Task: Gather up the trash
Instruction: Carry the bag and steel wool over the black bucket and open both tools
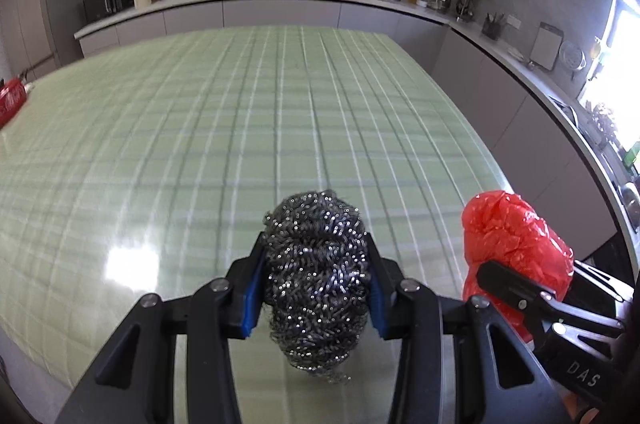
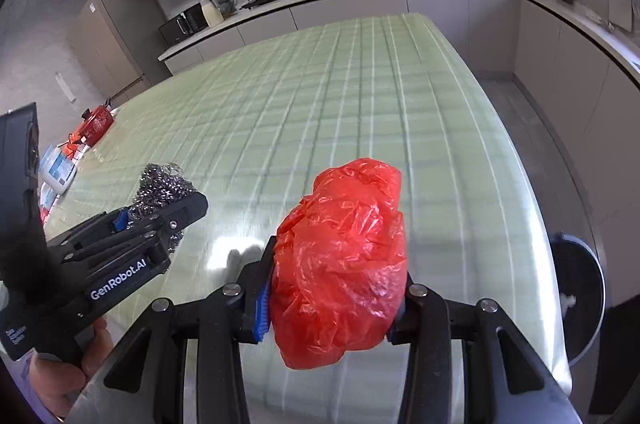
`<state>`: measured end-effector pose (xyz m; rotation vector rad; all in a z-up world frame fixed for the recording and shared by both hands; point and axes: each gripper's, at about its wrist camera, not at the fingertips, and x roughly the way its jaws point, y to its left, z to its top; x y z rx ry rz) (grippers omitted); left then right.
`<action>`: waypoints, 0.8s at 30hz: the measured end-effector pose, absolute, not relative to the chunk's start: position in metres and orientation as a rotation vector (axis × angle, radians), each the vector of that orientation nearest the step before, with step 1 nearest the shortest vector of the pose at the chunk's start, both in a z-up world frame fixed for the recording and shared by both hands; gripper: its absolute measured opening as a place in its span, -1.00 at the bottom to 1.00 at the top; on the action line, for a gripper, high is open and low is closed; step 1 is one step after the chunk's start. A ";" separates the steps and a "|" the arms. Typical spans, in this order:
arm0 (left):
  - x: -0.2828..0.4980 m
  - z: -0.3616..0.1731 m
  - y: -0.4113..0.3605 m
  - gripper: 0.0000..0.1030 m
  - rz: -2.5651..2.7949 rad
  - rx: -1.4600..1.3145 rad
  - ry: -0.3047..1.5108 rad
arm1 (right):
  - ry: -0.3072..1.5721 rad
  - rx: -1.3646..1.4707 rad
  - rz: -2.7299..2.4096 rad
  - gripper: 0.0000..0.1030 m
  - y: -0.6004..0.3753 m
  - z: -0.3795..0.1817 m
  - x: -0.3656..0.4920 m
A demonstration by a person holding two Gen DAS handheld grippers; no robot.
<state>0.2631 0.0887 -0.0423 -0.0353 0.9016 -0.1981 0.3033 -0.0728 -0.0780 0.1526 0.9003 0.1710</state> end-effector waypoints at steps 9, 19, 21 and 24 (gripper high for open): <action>0.236 -0.028 0.039 -0.15 -0.216 -0.009 0.877 | 0.874 0.187 0.166 -0.15 -0.113 -0.066 0.259; 0.214 -0.032 -0.063 -0.15 -0.199 -0.009 0.870 | 0.850 0.197 0.186 -0.15 -0.229 -0.058 0.225; 0.210 -0.035 -0.089 -0.14 -0.218 -0.009 0.881 | 0.846 0.187 0.167 -0.15 -0.256 -0.058 0.218; 0.205 -0.039 -0.124 -0.14 -0.256 -0.005 0.886 | 0.853 0.203 0.133 -0.15 -0.305 -0.064 0.207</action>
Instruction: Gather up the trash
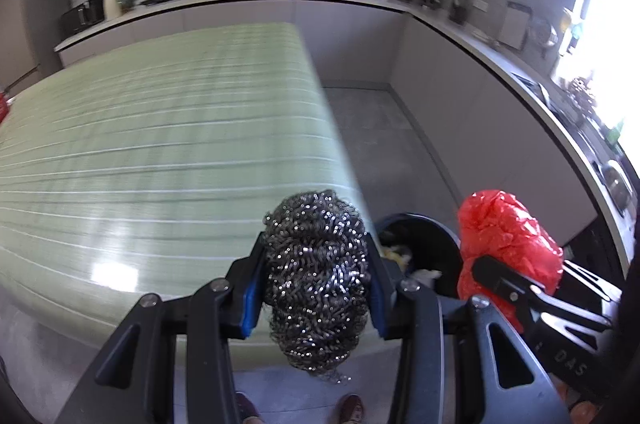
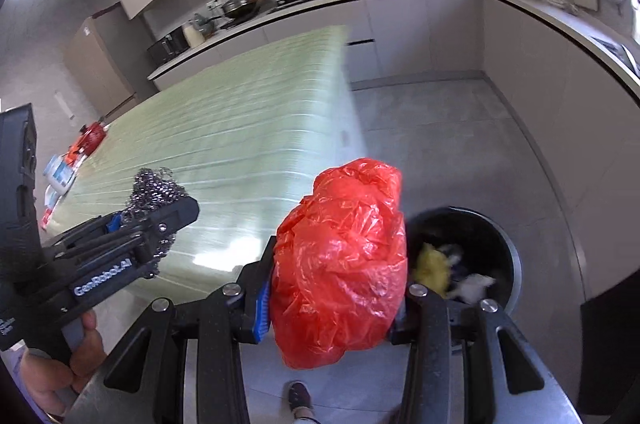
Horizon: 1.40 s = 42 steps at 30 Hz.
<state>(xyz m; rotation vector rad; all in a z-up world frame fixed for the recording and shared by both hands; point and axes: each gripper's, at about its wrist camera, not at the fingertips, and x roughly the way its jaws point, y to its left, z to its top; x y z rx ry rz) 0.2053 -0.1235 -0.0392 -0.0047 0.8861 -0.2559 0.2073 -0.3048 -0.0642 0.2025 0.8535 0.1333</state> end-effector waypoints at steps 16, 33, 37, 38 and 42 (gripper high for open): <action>0.215 -0.112 -0.237 -0.12 -0.297 0.097 0.986 | 0.911 0.221 0.047 -0.15 -0.444 -0.119 0.214; 0.251 -0.170 -0.274 0.53 -0.158 0.184 1.010 | 0.898 0.187 0.042 0.50 -0.488 -0.166 0.256; 0.241 -0.147 -0.276 0.54 -0.163 0.167 0.970 | 0.876 0.235 0.027 0.50 -0.497 -0.148 0.241; 0.238 -0.139 -0.277 0.54 -0.169 0.165 0.962 | 0.872 0.230 0.022 0.50 -0.497 -0.143 0.237; 0.224 -0.111 -0.278 0.54 -0.182 0.133 0.943 | 0.880 0.236 0.019 0.50 -0.496 -0.131 0.232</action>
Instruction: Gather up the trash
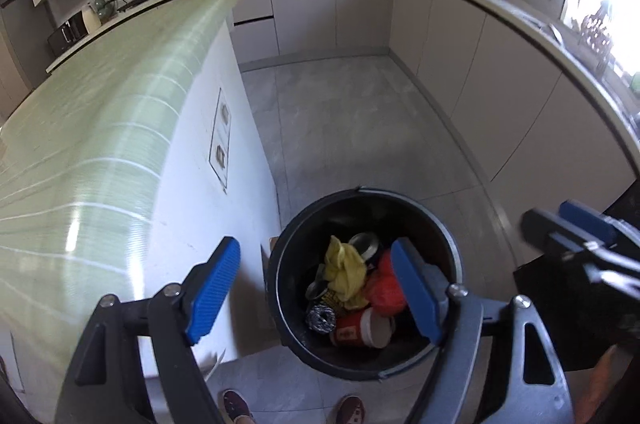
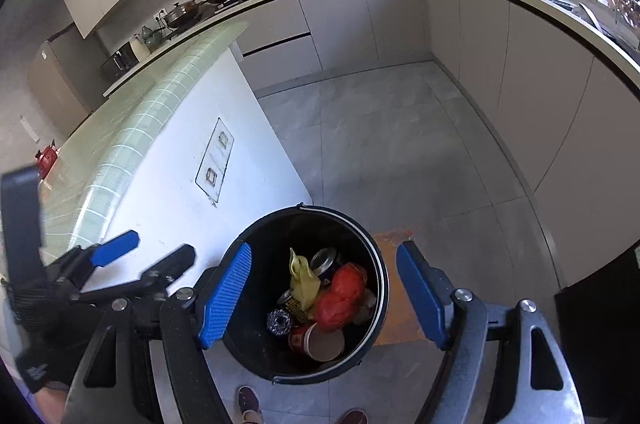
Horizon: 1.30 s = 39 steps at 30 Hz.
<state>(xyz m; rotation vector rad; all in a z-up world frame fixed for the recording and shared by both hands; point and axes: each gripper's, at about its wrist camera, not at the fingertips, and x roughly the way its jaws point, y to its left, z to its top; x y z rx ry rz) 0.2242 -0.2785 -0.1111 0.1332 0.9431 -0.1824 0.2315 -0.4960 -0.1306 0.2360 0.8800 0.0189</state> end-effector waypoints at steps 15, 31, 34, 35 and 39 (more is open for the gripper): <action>0.140 -0.024 -0.191 0.69 -0.176 0.032 0.830 | 0.923 0.232 0.084 0.50 -0.412 -0.081 0.157; 0.001 0.006 -0.046 0.74 -0.106 0.018 0.731 | 0.708 0.148 0.015 0.59 -0.240 -0.005 -0.031; -0.015 0.012 -0.037 0.74 -0.100 -0.001 0.715 | 0.678 0.142 0.001 0.62 -0.231 0.013 -0.051; -0.018 0.013 -0.035 0.74 -0.098 -0.003 0.713 | 0.668 0.141 -0.002 0.63 -0.229 0.018 -0.057; -0.032 0.018 -0.036 0.74 -0.080 -0.006 0.692 | 0.639 0.120 -0.029 0.64 -0.225 0.032 -0.075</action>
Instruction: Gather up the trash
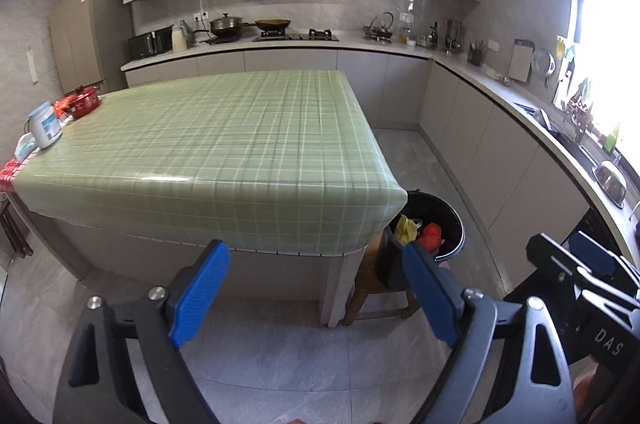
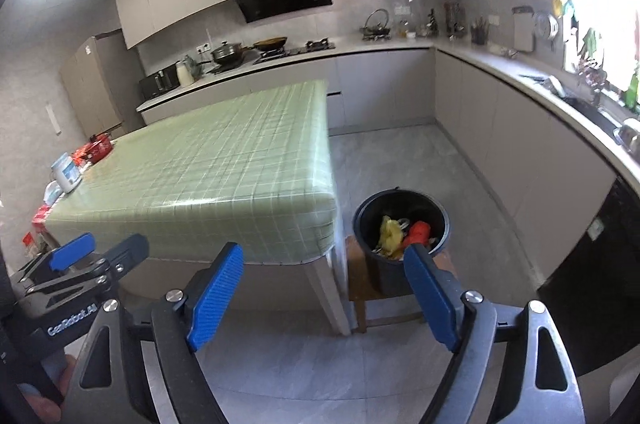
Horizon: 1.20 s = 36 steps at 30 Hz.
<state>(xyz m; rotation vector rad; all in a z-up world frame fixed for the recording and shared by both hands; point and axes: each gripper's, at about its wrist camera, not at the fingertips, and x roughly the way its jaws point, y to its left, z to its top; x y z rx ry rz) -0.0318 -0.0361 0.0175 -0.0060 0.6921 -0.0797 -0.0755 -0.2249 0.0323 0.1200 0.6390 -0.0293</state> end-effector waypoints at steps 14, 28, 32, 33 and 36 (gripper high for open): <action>-0.056 0.013 -0.080 0.75 -0.061 -0.025 0.700 | 0.622 0.137 -0.016 0.65 -0.265 0.042 -0.106; -0.068 0.014 -0.089 0.80 -0.008 -0.018 0.682 | 0.620 0.131 0.026 0.65 -0.276 0.042 -0.103; -0.067 0.015 -0.091 0.80 -0.003 -0.018 0.683 | 0.623 0.129 0.034 0.65 -0.276 0.042 -0.101; -0.067 0.015 -0.091 0.80 -0.001 -0.018 0.683 | 0.623 0.127 0.034 0.65 -0.275 0.042 -0.100; -0.066 0.014 -0.092 0.80 0.000 -0.015 0.686 | 0.623 0.129 0.037 0.65 -0.275 0.042 -0.098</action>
